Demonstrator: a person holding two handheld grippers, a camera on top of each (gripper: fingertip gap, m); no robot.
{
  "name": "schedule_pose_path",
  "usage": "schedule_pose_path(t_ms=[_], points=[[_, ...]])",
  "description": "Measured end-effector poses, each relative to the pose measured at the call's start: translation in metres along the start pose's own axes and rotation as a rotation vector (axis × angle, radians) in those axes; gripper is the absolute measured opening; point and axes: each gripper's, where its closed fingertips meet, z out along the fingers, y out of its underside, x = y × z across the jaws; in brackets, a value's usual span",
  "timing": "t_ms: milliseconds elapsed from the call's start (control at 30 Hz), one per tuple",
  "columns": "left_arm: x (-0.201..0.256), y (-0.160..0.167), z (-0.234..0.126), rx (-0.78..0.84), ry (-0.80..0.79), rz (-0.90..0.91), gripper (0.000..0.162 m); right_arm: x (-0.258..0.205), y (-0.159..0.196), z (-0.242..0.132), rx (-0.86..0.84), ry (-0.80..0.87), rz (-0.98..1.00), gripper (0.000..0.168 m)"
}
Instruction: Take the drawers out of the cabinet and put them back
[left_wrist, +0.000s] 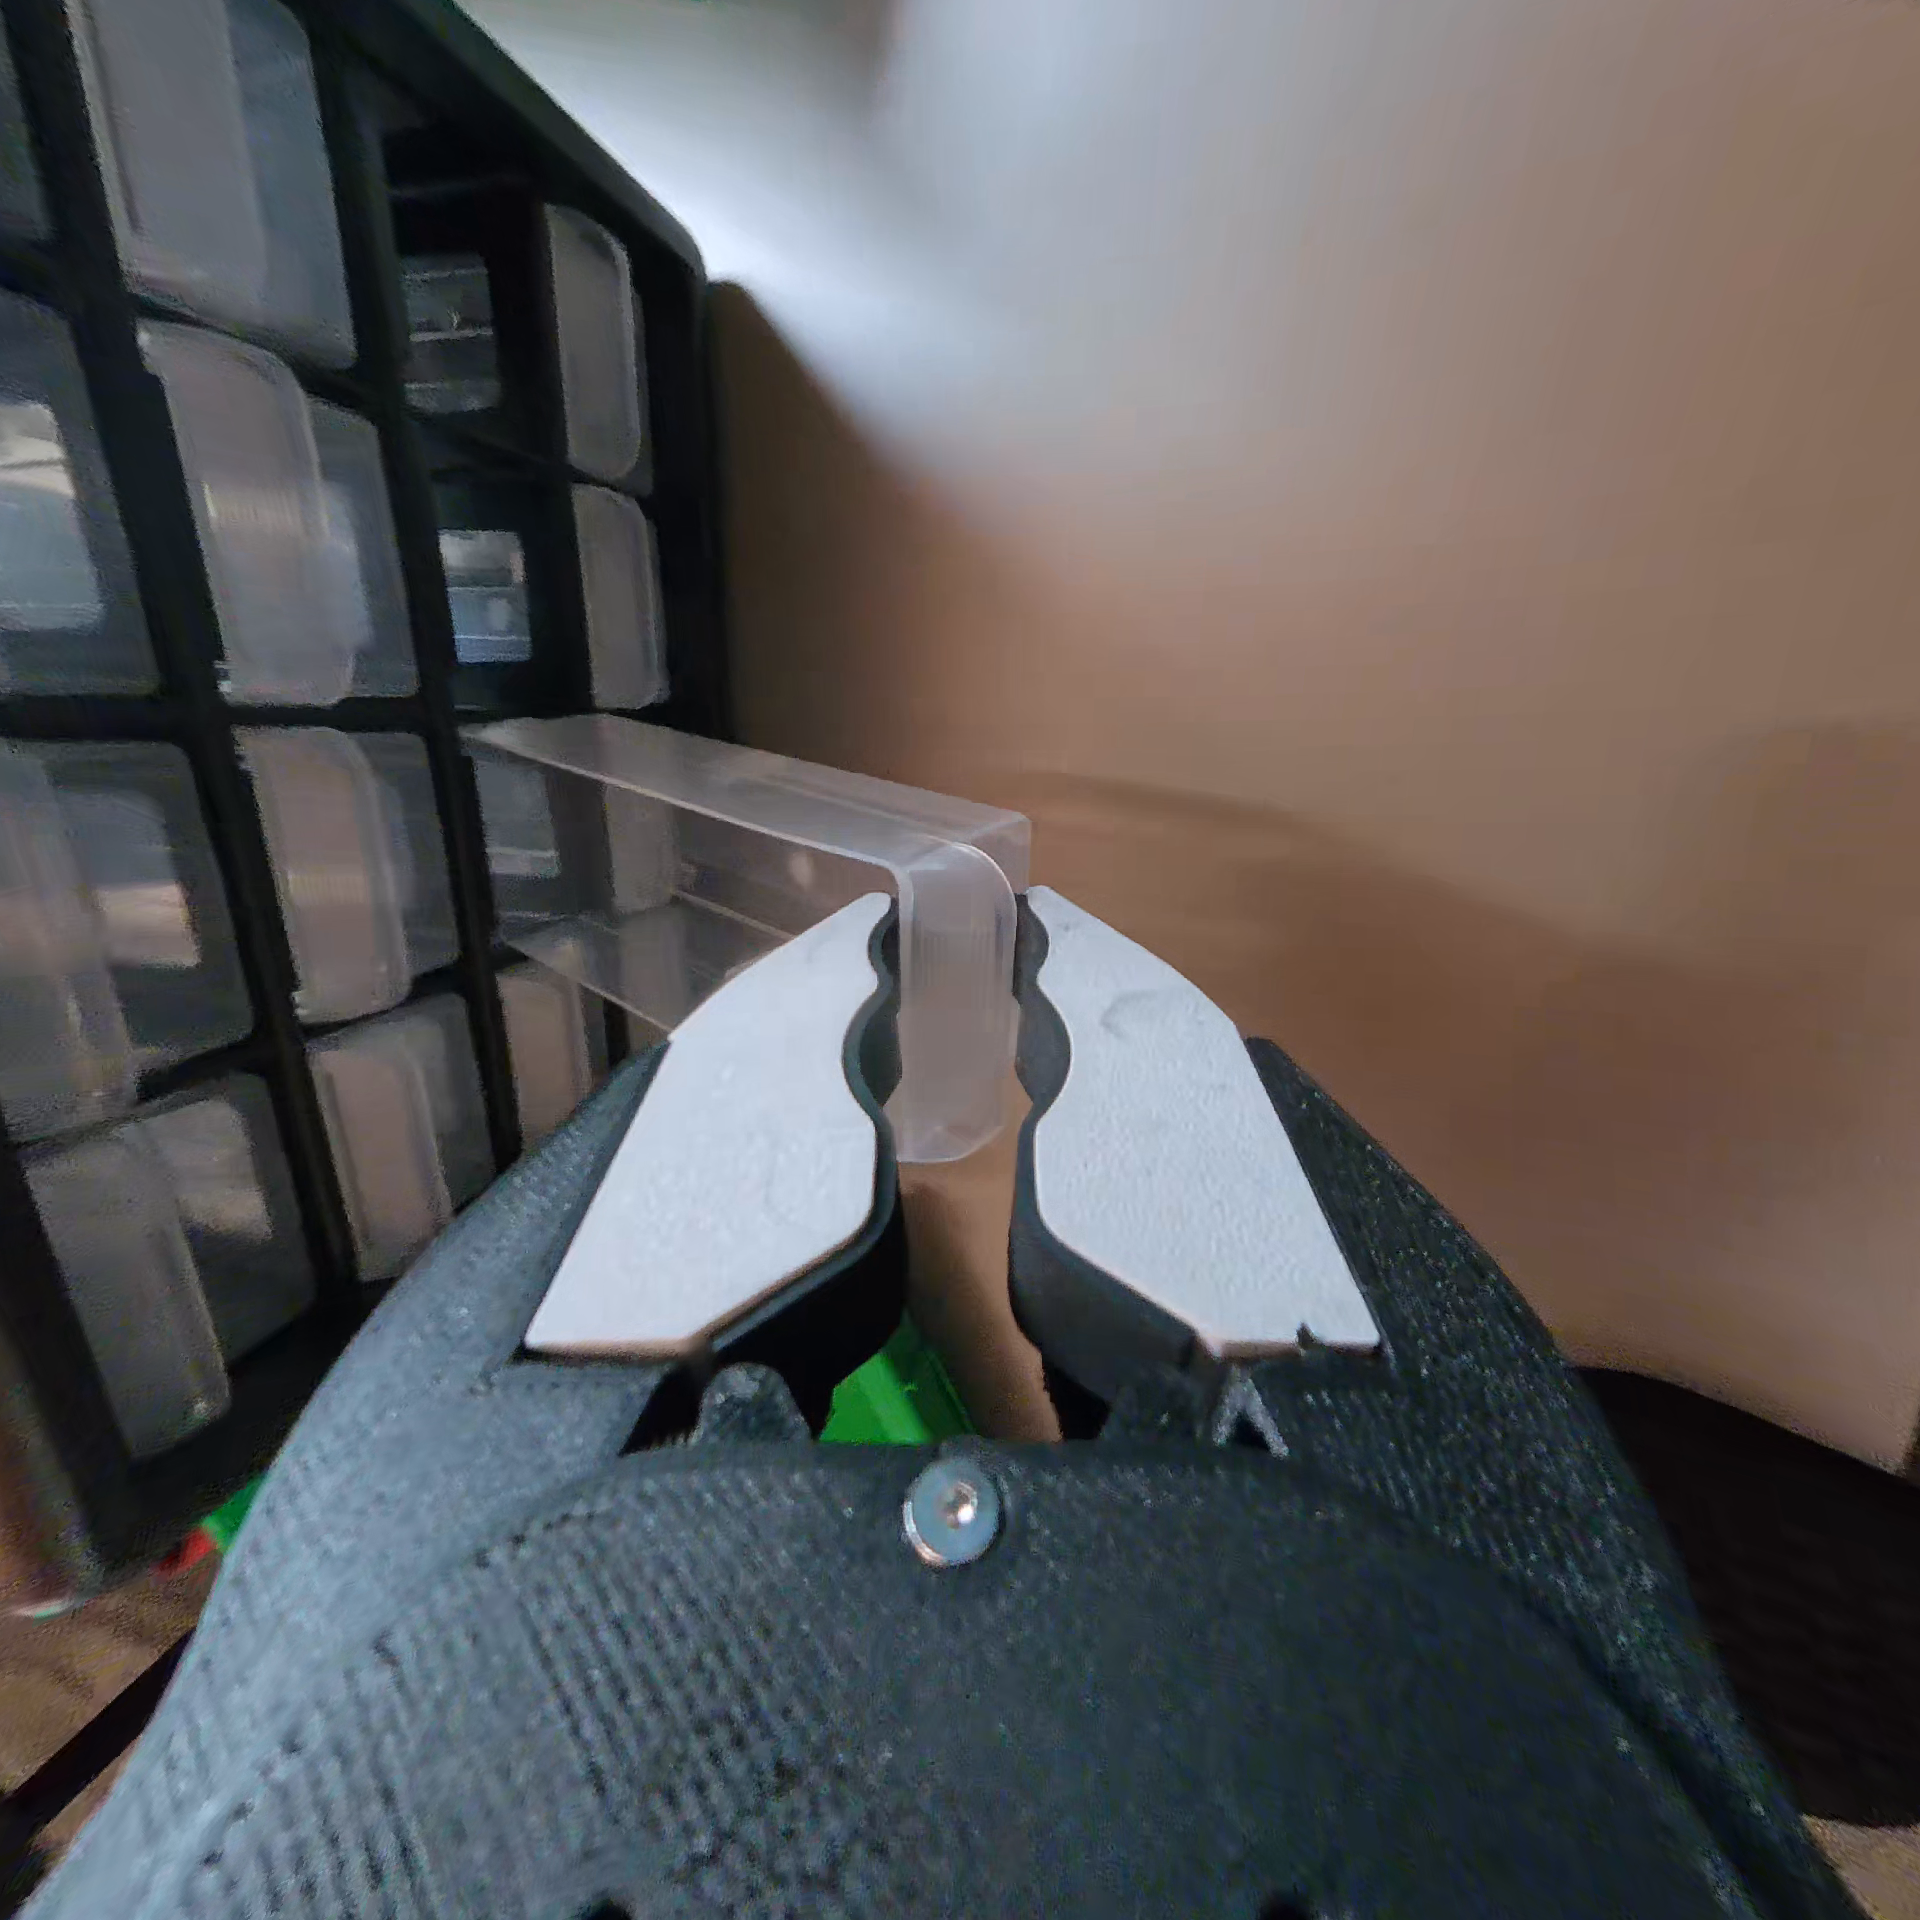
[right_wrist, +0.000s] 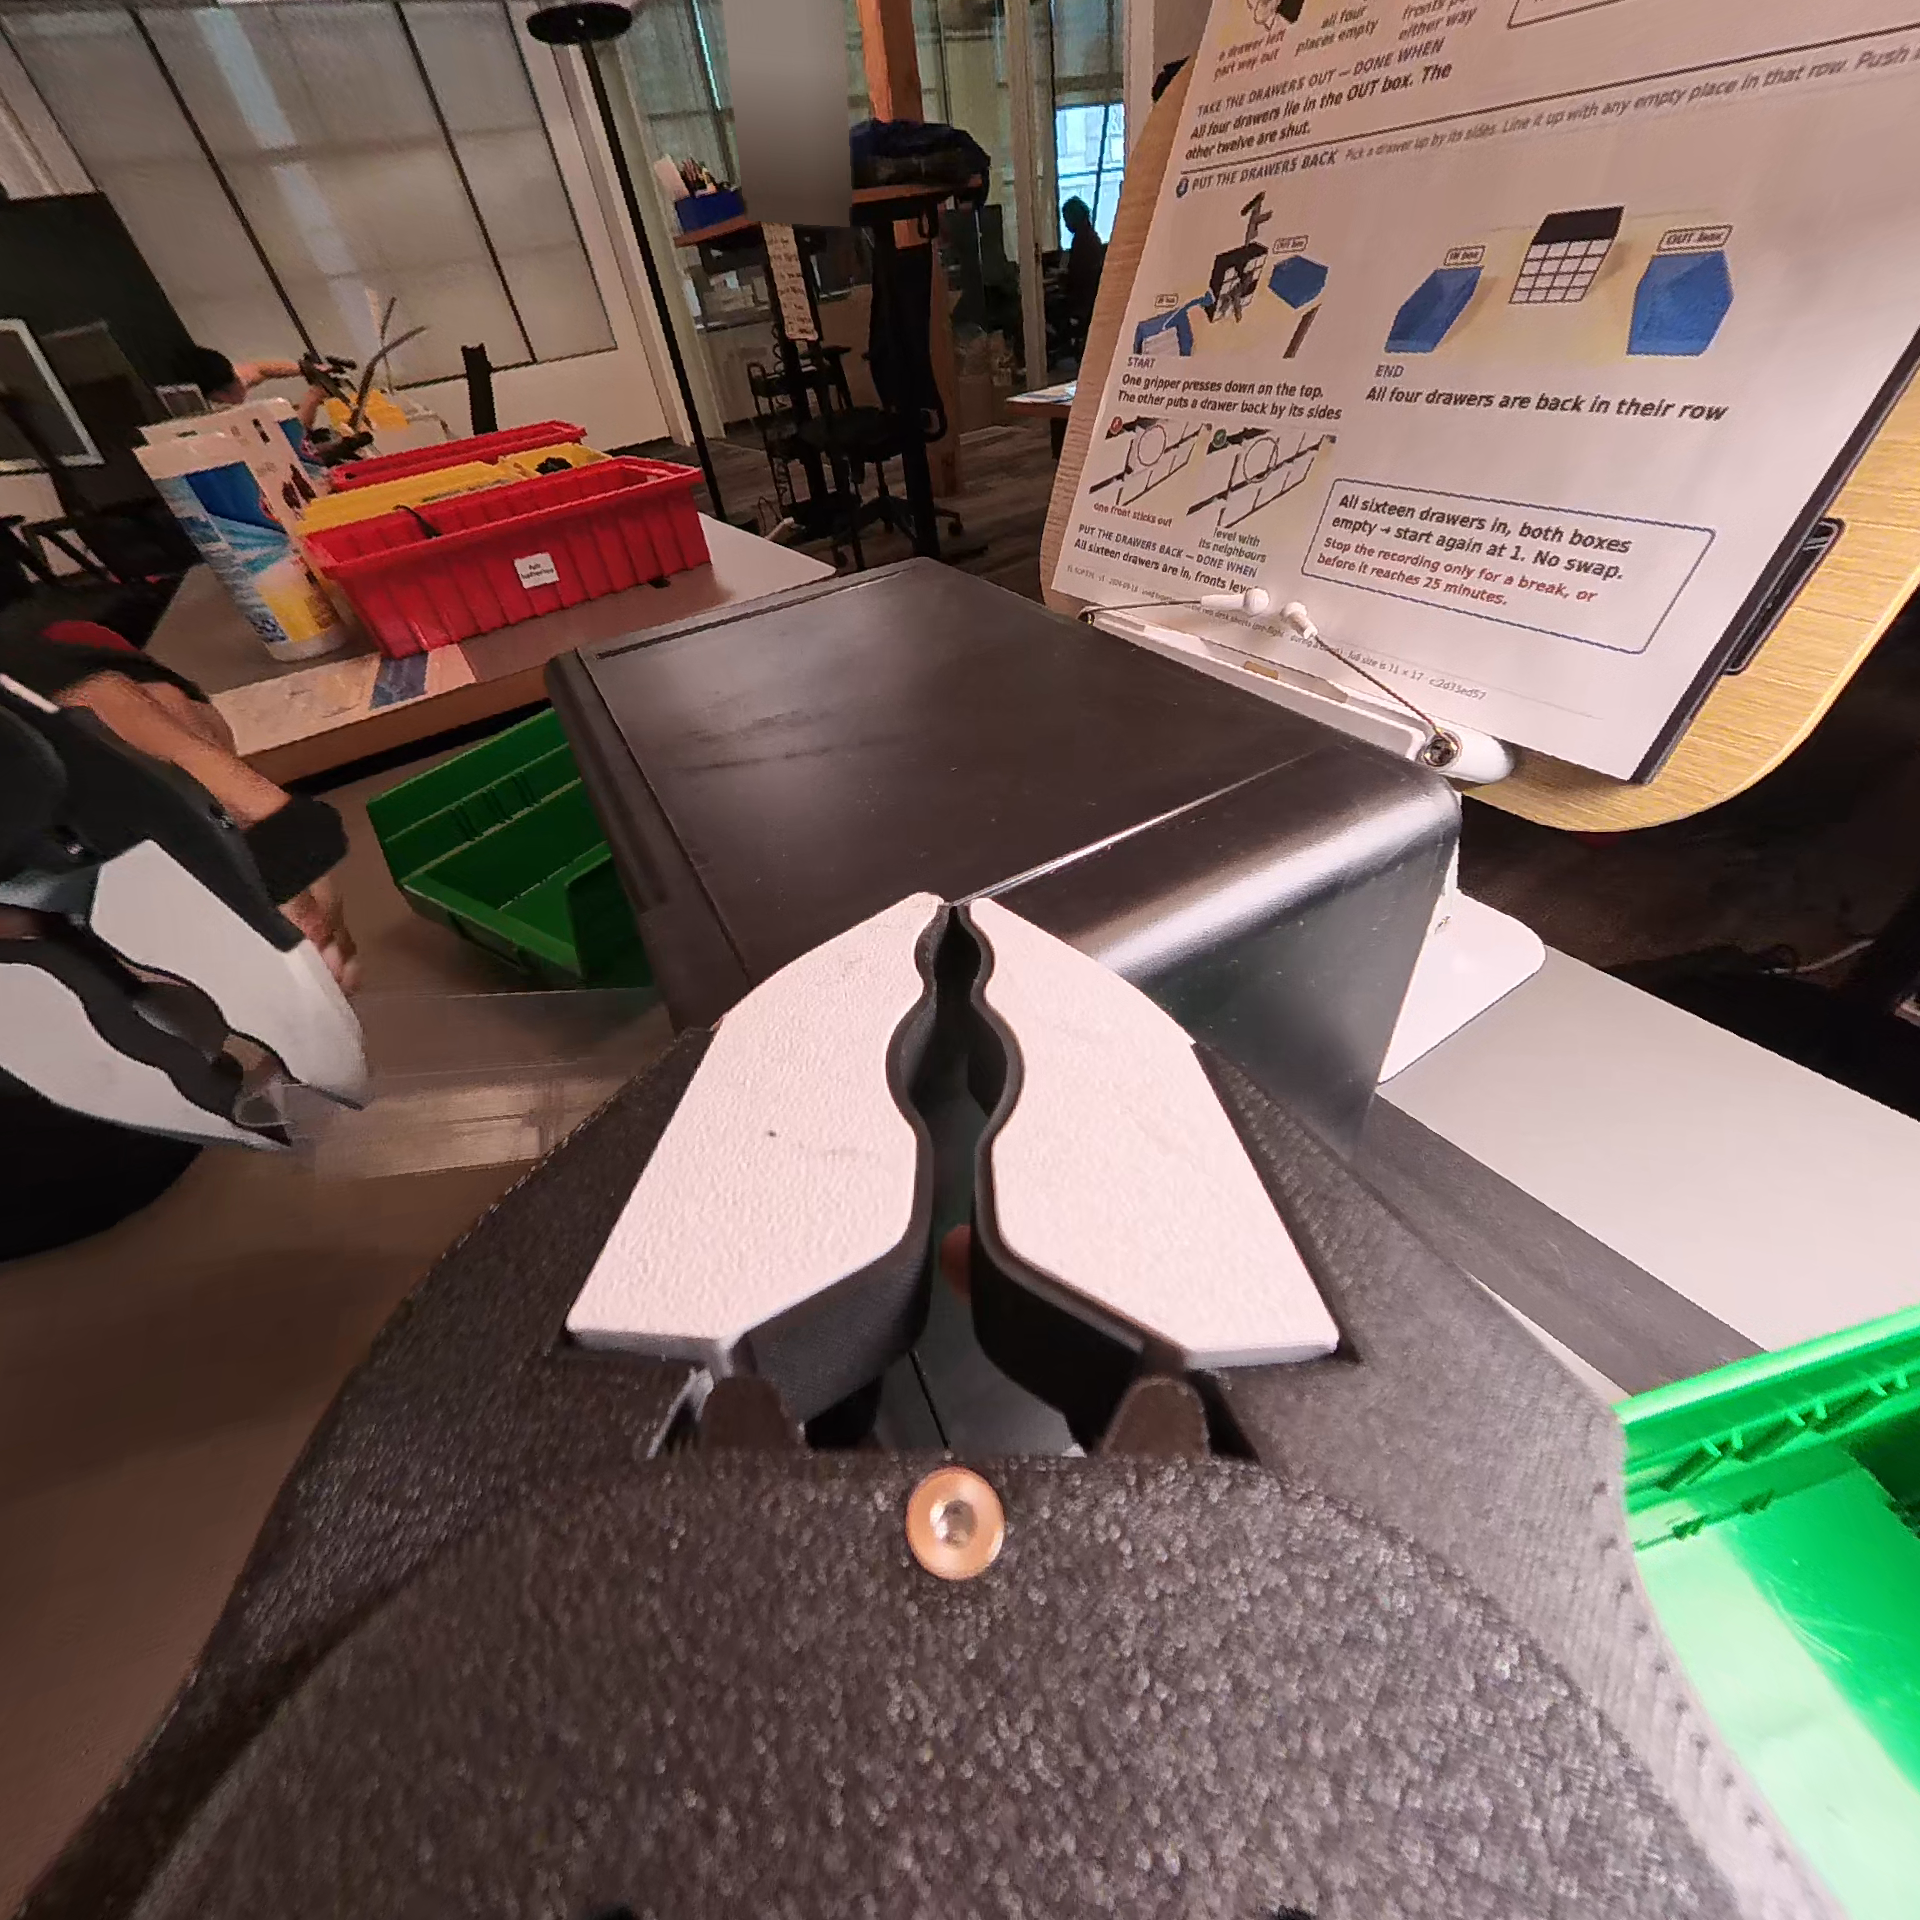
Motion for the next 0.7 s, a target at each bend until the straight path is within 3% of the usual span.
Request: schedule_pose_path(t_ms=[33,200,333,633,700], points=[[-0.003,0.000,0.003,-0.022,-0.017,0.007,0.019,0.000,0.000,0.000,-0.001,0.000,-0.001,0.000],[-0.008,-0.005,0.007,-0.069,-0.028,-0.007,0.019,0.000,0.000,0.000,-0.002,-0.001,-0.002,0.000],[-0.009,-0.005,0.017,-0.109,-0.089,0.084,0.019,0.000,0.000,0.000,-0.003,0.002,-0.005,0.000],[-0.039,0.006,0.057,-0.046,-0.389,0.233,0.021,-0.002,0.000,-0.002,-0.007,0.000,-0.011,0.000],[-0.051,0.007,0.060,0.016,-0.425,0.205,0.032,-0.002,0.000,-0.002,-0.007,-0.003,-0.011,0.000]])
